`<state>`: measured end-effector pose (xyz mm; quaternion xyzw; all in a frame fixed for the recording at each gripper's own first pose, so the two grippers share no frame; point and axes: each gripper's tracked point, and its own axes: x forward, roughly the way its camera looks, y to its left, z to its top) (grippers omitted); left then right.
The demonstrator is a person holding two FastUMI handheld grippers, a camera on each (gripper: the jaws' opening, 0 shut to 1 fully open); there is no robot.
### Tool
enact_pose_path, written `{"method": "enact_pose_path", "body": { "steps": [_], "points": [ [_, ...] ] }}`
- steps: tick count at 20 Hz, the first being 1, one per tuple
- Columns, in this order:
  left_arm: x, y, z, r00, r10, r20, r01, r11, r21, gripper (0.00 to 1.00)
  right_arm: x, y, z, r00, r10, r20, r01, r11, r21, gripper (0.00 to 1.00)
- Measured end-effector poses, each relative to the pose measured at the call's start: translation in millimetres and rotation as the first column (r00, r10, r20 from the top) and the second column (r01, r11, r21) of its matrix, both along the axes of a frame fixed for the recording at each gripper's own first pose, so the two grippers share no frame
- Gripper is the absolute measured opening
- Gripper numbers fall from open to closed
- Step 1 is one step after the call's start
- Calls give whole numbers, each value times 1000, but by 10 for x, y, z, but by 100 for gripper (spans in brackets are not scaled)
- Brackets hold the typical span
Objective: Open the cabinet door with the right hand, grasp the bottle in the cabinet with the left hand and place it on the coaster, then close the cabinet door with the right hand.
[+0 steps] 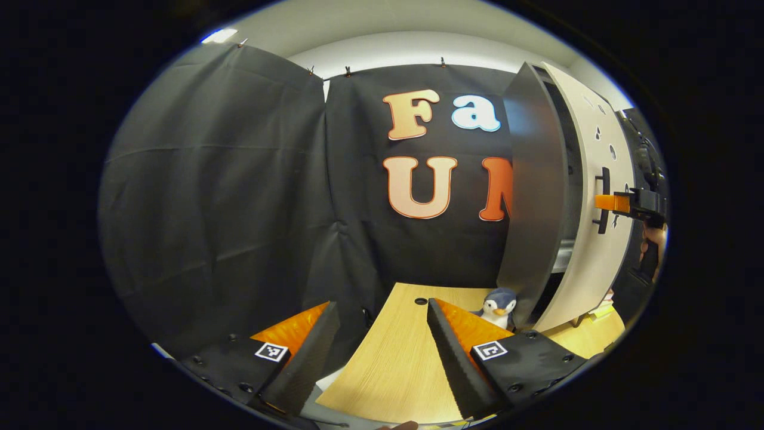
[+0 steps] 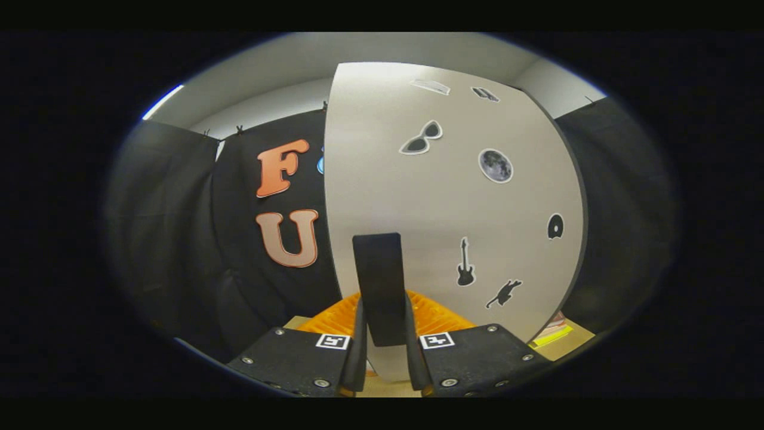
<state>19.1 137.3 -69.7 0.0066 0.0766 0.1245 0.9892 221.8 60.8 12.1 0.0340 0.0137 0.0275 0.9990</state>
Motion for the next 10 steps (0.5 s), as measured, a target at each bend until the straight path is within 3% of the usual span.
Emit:
{"method": "enact_pose_path", "body": {
  "steps": [3, 10],
  "points": [
    [-86, -215, -24, 1000, -21, -9, 21, 1000, 6, 97, -451, -222, -27, 1000, 14, -3, -14, 1000, 19, 22],
    [-277, -792, -68, 997, -73, -20, 74, 997, 28, 97, -1220, -689, -65, 1000, 3, -9, -3, 999, 51, 25]
  ]
}}
